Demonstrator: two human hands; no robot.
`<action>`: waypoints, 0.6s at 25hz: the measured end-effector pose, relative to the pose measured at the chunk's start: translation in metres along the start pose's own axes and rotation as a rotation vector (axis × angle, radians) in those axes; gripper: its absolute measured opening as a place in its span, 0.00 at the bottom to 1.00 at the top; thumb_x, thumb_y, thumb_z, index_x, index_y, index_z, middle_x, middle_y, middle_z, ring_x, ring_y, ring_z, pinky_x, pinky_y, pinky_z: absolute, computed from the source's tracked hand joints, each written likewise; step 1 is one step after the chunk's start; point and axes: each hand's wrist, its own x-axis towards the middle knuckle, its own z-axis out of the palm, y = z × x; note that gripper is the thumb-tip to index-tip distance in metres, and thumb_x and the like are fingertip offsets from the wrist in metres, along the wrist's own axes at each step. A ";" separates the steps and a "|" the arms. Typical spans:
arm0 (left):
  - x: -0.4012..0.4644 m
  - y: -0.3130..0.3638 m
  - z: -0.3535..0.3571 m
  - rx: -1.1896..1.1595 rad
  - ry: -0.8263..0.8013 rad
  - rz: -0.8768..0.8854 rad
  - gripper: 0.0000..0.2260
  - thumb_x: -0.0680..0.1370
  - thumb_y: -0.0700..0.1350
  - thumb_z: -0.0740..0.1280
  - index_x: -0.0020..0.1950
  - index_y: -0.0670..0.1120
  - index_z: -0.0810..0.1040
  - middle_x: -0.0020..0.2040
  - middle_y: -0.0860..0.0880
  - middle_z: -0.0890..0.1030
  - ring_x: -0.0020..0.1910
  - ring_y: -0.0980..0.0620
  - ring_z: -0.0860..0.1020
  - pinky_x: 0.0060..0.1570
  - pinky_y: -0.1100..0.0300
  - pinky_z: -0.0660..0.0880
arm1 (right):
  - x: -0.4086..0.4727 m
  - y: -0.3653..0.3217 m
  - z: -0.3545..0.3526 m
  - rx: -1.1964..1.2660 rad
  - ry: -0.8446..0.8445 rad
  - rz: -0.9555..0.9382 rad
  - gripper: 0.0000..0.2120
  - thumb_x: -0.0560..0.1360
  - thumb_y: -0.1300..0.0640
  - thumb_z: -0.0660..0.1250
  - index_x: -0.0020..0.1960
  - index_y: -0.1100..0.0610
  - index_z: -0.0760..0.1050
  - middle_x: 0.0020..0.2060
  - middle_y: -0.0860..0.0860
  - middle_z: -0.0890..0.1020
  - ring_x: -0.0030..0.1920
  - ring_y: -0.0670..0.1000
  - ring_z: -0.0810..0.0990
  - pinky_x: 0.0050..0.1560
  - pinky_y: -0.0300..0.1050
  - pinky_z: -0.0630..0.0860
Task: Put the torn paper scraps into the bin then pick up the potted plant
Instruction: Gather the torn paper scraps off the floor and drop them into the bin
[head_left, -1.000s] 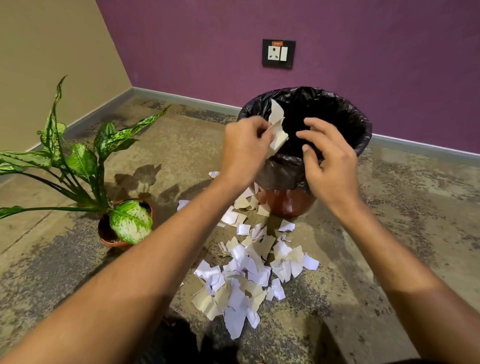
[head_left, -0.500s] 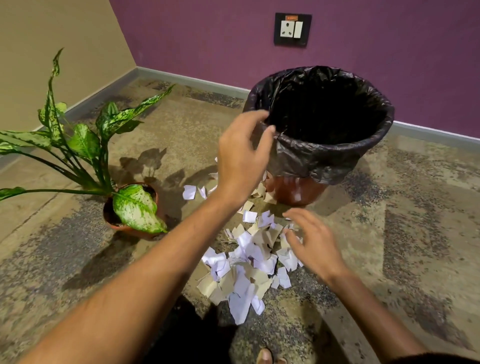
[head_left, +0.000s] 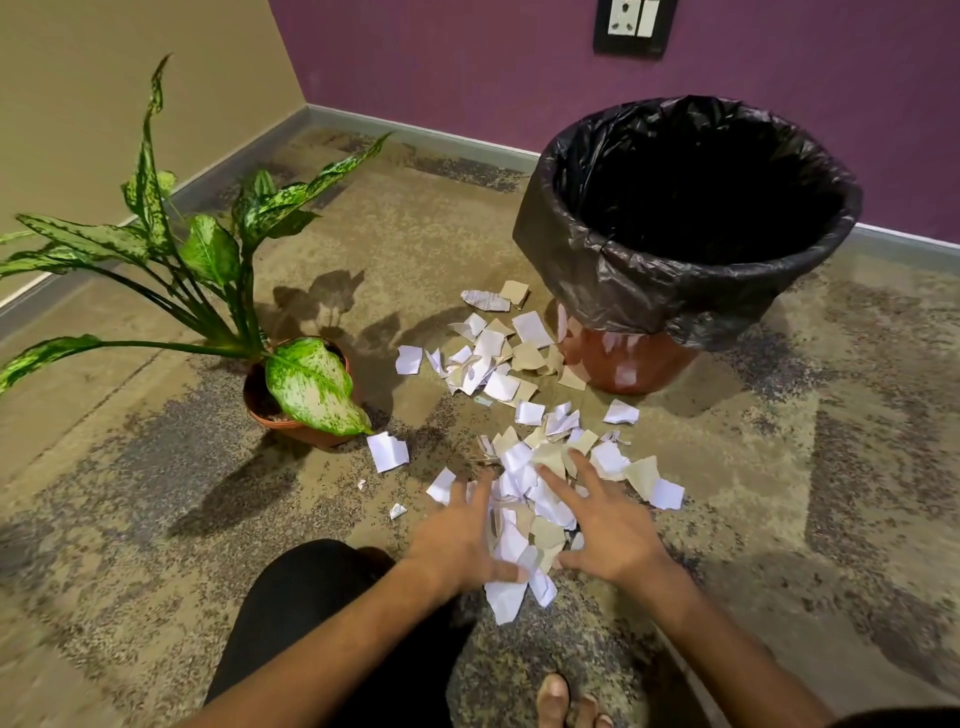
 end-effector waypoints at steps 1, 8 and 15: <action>0.001 0.003 0.007 0.017 -0.010 -0.003 0.55 0.65 0.67 0.72 0.76 0.55 0.37 0.78 0.46 0.46 0.71 0.38 0.65 0.65 0.44 0.69 | 0.003 -0.006 -0.001 -0.013 0.021 -0.018 0.47 0.71 0.44 0.70 0.74 0.35 0.37 0.78 0.49 0.41 0.69 0.56 0.67 0.50 0.48 0.77; 0.007 -0.005 0.008 -0.094 0.255 0.048 0.21 0.75 0.34 0.62 0.67 0.47 0.66 0.53 0.44 0.76 0.47 0.44 0.78 0.44 0.52 0.78 | 0.006 -0.009 -0.003 0.029 0.251 -0.073 0.32 0.69 0.71 0.62 0.70 0.50 0.69 0.69 0.51 0.71 0.58 0.56 0.79 0.46 0.49 0.79; -0.003 -0.005 -0.011 -0.288 0.411 0.108 0.14 0.71 0.31 0.64 0.54 0.44 0.74 0.41 0.46 0.80 0.42 0.45 0.80 0.38 0.53 0.75 | 0.000 0.013 -0.020 0.065 0.379 0.004 0.26 0.73 0.67 0.64 0.71 0.55 0.69 0.56 0.55 0.81 0.52 0.58 0.81 0.47 0.49 0.78</action>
